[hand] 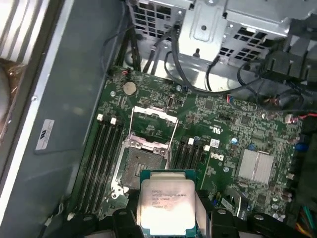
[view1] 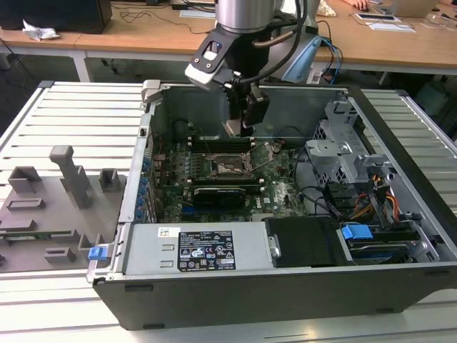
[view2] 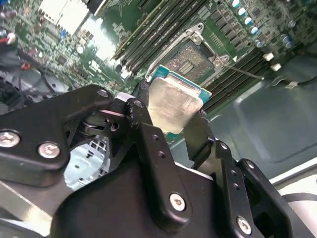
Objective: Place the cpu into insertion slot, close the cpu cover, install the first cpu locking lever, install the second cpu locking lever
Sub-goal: 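Place the cpu into insertion slot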
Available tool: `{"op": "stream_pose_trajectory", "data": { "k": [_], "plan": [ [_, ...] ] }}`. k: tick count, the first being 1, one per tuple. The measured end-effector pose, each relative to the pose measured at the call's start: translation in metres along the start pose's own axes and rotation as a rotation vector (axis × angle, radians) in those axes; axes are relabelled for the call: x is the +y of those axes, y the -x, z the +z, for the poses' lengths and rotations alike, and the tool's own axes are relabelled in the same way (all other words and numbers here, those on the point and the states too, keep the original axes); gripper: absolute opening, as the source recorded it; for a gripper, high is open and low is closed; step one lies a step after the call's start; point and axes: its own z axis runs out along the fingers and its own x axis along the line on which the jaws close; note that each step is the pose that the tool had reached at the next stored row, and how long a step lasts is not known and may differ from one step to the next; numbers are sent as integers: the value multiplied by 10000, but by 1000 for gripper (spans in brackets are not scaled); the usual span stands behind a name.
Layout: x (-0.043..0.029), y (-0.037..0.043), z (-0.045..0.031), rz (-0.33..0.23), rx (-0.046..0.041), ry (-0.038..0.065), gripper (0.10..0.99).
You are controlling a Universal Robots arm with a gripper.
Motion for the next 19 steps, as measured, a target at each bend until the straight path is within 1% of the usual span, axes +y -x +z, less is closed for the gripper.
{"op": "stream_pose_trajectory", "data": {
  "k": [1, 4, 6, 10, 11, 12, 14, 15, 18, 19],
  "plan": [
    [-2, 0, 24, 282, -25, 4, 525],
    [-7, 1, 79, 814, -70, 3, 525],
    [-12, 3, 142, 872, -90, -1, 525],
    [-19, 4, 220, 874, -96, -2, 525],
    [-22, 3, 255, 875, -97, -2, 525],
    [-25, 3, 286, 978, -105, 1, 525],
    [-28, 4, 324, 1664, -166, 12, 525],
    [-29, 5, 335, 1867, -184, 16, 525],
    [-31, 3, 363, 2031, -198, 19, 525],
    [-34, -1, 395, 2045, -198, 19, 525]
  ]
}}
